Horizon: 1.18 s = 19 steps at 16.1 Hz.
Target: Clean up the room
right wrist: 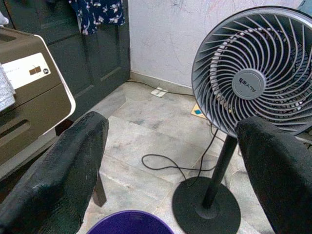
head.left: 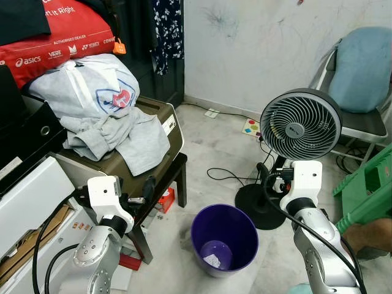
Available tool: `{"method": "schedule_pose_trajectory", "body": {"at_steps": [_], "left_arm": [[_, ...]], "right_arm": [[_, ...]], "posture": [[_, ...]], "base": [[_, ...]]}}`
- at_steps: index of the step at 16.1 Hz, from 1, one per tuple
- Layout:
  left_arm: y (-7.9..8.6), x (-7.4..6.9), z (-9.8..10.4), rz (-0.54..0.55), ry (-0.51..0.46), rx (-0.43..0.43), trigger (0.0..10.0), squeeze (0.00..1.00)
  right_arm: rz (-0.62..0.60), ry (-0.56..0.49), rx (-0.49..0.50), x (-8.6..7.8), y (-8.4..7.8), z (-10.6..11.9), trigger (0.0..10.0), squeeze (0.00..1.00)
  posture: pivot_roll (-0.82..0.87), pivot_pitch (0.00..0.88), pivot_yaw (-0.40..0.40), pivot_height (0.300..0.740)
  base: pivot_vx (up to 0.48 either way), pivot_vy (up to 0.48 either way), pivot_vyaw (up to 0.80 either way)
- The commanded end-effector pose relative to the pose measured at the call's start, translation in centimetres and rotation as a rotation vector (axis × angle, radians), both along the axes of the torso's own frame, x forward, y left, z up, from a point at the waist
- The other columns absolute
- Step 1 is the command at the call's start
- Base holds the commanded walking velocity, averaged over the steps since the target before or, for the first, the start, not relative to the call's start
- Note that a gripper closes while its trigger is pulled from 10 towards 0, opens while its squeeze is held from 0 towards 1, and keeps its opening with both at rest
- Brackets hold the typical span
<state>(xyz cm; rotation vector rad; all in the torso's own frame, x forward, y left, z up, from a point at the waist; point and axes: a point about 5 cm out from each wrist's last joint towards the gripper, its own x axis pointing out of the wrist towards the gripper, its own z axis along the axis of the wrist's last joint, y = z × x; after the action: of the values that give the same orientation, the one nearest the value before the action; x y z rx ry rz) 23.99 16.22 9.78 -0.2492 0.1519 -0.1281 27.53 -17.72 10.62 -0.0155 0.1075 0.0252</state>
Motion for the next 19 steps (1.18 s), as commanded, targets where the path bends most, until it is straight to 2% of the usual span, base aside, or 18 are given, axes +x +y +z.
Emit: {"method": "schedule_pose_trajectory", "body": {"at_steps": [1,5,11,19], "left_arm": [[-0.11,0.19,0.64,-0.013,-0.021,0.016,10.0,0.00],[-0.19,0.32,0.70,-0.021,-0.024,0.025,10.0,0.00],[-0.17,0.51,0.67,-0.029,-0.026,0.036,10.0,0.00],[-0.23,0.65,0.69,-0.028,-0.026,0.038,10.0,0.00]], "right_arm": [[0.007,-0.014,-0.008,0.13,0.19,0.39,10.0,0.00],[0.015,-0.015,-0.028,0.07,0.26,0.35,10.0,0.00],[0.024,-0.014,-0.036,0.17,0.52,0.17,10.0,0.00],[0.007,0.005,0.012,0.28,0.31,-0.08,10.0,0.00]], "posture": [[-0.12,0.000,-0.002,0.740],[-0.12,0.000,0.001,0.740],[-0.12,0.000,0.004,0.740],[-0.12,0.000,0.001,0.740]], "base": [[0.000,0.000,0.00],[0.000,0.000,0.00],[0.000,0.000,0.75],[0.000,0.000,-0.07]]}}
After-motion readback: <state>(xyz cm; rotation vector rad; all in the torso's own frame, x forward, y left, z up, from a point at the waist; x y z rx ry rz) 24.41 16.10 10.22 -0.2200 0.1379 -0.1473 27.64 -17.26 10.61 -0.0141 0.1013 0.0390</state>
